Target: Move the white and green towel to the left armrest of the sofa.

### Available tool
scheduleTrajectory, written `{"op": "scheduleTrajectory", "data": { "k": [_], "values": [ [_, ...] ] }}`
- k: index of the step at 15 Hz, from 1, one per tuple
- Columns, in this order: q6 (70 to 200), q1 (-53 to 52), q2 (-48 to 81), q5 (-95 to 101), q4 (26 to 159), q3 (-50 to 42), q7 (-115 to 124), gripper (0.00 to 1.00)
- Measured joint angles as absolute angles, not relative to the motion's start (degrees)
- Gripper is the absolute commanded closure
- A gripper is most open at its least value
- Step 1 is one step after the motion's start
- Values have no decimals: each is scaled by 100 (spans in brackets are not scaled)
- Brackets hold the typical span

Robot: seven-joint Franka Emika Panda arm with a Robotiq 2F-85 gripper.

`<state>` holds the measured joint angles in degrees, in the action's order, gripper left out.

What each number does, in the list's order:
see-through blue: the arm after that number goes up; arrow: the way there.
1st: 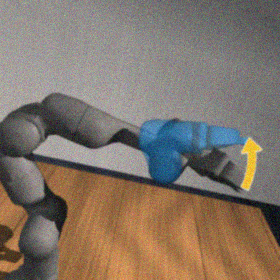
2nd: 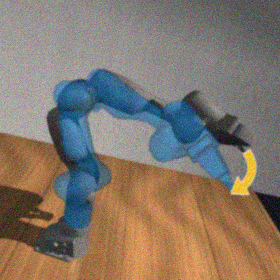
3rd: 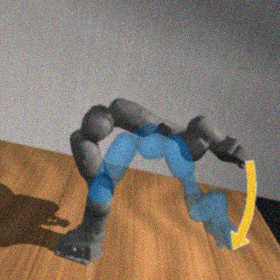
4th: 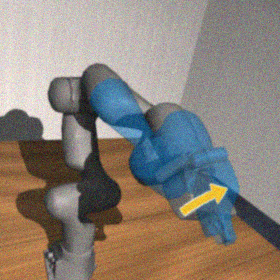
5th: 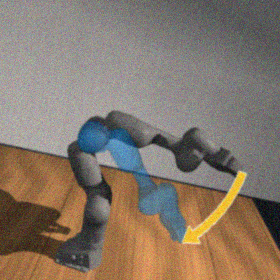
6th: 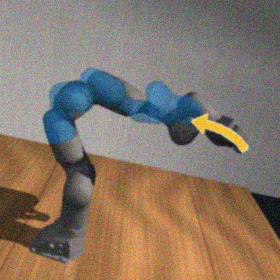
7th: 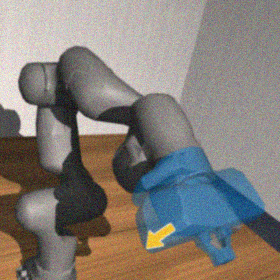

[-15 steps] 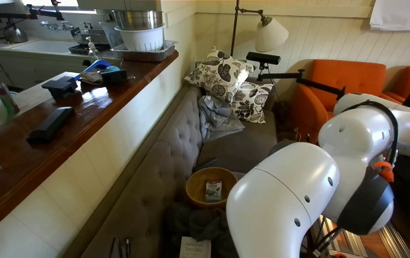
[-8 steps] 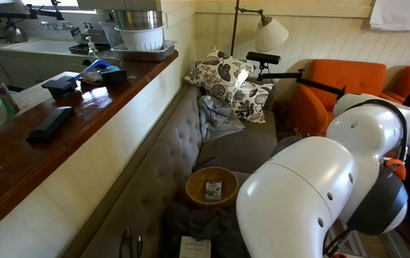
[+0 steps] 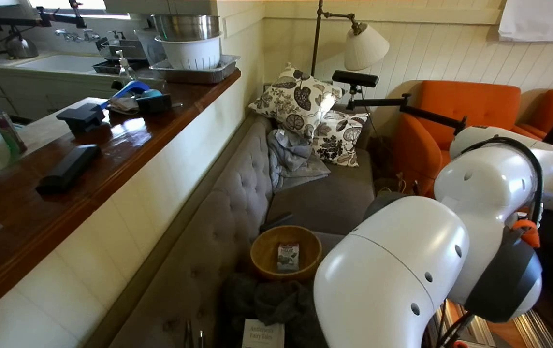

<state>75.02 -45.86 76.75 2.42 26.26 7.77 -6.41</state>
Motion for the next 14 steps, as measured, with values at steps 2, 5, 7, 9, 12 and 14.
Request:
{"op": "scheduleTrajectory", "data": {
  "k": [2,5,7,9,12,14],
  "values": [
    [7500,-4624,7726,168,2624,864,-627,0],
    [7576,-4761,7776,161,2622,875,-619,0],
    [7819,-4865,7810,185,2618,826,-619,0],
    [8120,-4942,7861,208,2616,751,-619,0],
    [8341,-5011,7926,258,2617,636,-627,0],
    [8386,-5027,7944,308,2617,543,-627,0]
  ]
}}
